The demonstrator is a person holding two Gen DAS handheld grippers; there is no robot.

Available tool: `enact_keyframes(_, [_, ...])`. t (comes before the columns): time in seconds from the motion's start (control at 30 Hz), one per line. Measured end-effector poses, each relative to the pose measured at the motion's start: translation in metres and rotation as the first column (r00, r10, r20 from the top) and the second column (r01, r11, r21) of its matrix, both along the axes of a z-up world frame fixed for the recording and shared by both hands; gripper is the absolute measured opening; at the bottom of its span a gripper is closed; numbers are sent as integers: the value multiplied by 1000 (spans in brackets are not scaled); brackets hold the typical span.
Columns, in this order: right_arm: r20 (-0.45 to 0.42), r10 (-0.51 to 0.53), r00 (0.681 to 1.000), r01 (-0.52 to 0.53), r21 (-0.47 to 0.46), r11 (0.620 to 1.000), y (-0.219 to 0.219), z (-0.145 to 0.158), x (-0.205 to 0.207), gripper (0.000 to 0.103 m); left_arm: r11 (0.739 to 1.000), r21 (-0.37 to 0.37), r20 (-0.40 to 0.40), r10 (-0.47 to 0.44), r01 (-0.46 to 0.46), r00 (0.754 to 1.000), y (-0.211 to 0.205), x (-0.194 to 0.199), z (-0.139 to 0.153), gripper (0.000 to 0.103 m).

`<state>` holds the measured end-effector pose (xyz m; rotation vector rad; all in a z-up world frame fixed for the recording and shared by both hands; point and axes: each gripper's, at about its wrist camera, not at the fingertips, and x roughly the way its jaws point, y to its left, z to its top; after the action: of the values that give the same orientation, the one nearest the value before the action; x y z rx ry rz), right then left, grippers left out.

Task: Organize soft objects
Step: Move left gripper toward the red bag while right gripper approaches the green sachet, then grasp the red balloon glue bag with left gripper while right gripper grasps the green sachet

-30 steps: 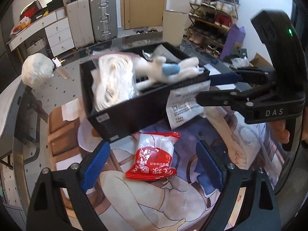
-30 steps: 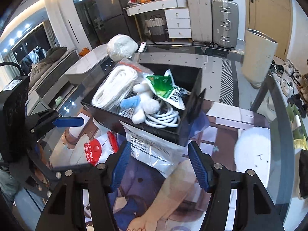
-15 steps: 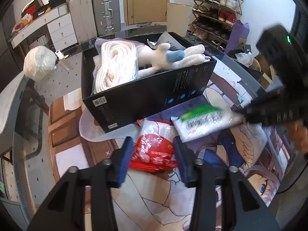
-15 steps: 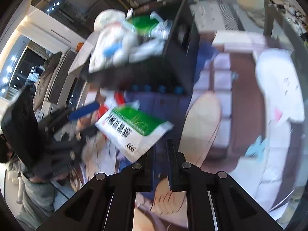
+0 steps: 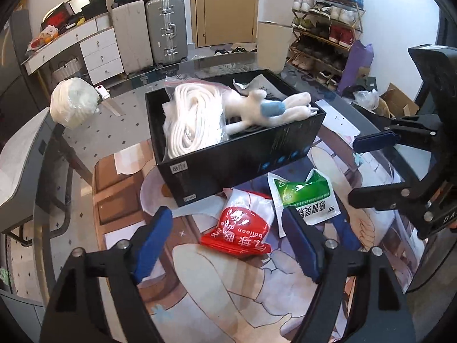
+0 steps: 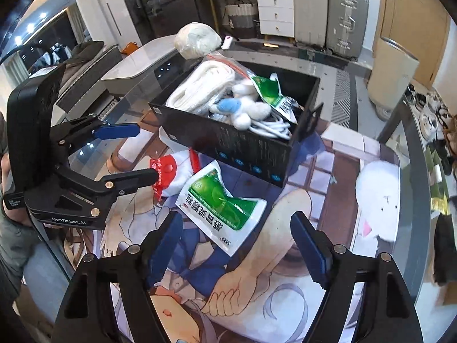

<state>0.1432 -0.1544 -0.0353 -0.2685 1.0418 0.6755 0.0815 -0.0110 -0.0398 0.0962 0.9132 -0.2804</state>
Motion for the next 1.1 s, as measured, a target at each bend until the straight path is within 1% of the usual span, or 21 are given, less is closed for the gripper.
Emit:
enact_keyframes(0.07, [-5, 70, 998, -70, -16, 997, 6, -8, 0, 79, 1000, -6, -5, -5, 5, 1000, 0, 1, 0, 80])
enact_keyframes(0.2, [14, 184, 983, -182, -116, 977, 27, -32, 4, 79, 998, 32, -40, -52, 53, 998, -11, 4, -10, 80])
enact_keyframes(0.27, [35, 217, 976, -209, -151, 966, 38, -42, 5, 79, 997, 47, -39, -63, 65, 997, -15, 3, -11, 80])
enact_keyframes(0.3, [31, 228, 973, -220, -170, 961, 42, -47, 5, 79, 996, 52, -40, -68, 70, 997, -16, 2, -12, 80])
enact_keyframes(0.33, [29, 229, 973, -220, -180, 959, 44, -50, 5, 77, 996, 54, -41, -69, 71, 997, -17, 2, -13, 80])
enact_keyframes(0.4, [30, 218, 975, -209, -194, 958, 43, -50, 4, 68, 996, 60, -44, -67, 69, 997, -18, 2, -15, 80])
enact_keyframes(0.43, [23, 210, 977, -201, -204, 958, 43, -49, 4, 56, 996, 62, -44, -63, 66, 997, -18, 2, -16, 80])
enact_keyframes(0.47, [17, 183, 983, -175, -219, 960, 39, -45, 5, 40, 996, 63, -43, -62, 64, 997, -17, 3, -16, 80])
enact_keyframes(0.5, [0, 140, 990, -137, -218, 966, 34, -41, 6, 38, 996, 62, -44, -63, 65, 997, -17, 3, -16, 80])
enact_keyframes(0.53, [-18, 124, 992, -125, -204, 971, 30, -39, 6, 34, 996, 60, -44, -62, 64, 997, -17, 4, -16, 80])
enact_keyframes(0.57, [-50, 107, 993, -114, -177, 978, 25, -36, 4, 33, 996, 60, -45, -59, 61, 997, -17, 4, -17, 80])
enact_keyframes(0.67, [-115, 83, 990, -98, -130, 987, 14, -31, -1, 33, 996, 75, -39, -51, 54, 998, -18, 7, -18, 80])
enact_keyframes(0.73, [-128, 90, 988, -106, -122, 987, 12, -27, -5, 36, 995, 87, -34, -54, 57, 998, -20, 9, -20, 80])
enact_keyframes(0.8, [-104, 100, 990, -112, -121, 986, 13, -23, -9, 49, 992, 101, -36, -66, 69, 997, -23, 11, -23, 80])
enact_keyframes(0.83, [-78, 99, 992, -108, -117, 987, 13, -19, -11, 62, 991, 111, -39, -71, 75, 997, -25, 12, -24, 80])
enact_keyframes(0.87, [-61, 99, 993, -105, -115, 988, 14, -17, -11, 70, 990, 119, -40, -73, 78, 997, -26, 14, -26, 80])
enact_keyframes(0.93, [-49, 109, 993, -114, -109, 988, 17, -14, -5, 71, 988, 131, -40, -78, 83, 996, -29, 17, -28, 79])
enact_keyframes(0.97, [-47, 109, 993, -114, -116, 987, 18, -15, -3, 71, 988, 133, -38, -79, 84, 996, -29, 20, -29, 73])
enact_keyframes(1.0, [-37, 104, 994, -108, -127, 986, 20, -16, -1, 71, 987, 137, -36, -77, 81, 996, -30, 22, -30, 63])
enact_keyframes(1.03, [-30, 106, 994, -109, -133, 985, 28, -20, 4, 71, 987, 139, -37, -76, 80, 996, -30, 24, -31, 44])
enact_keyframes(1.1, [-8, 122, 992, -122, -155, 980, 35, -24, 11, 71, 987, 128, -56, -94, 101, 994, -29, 27, -33, 43])
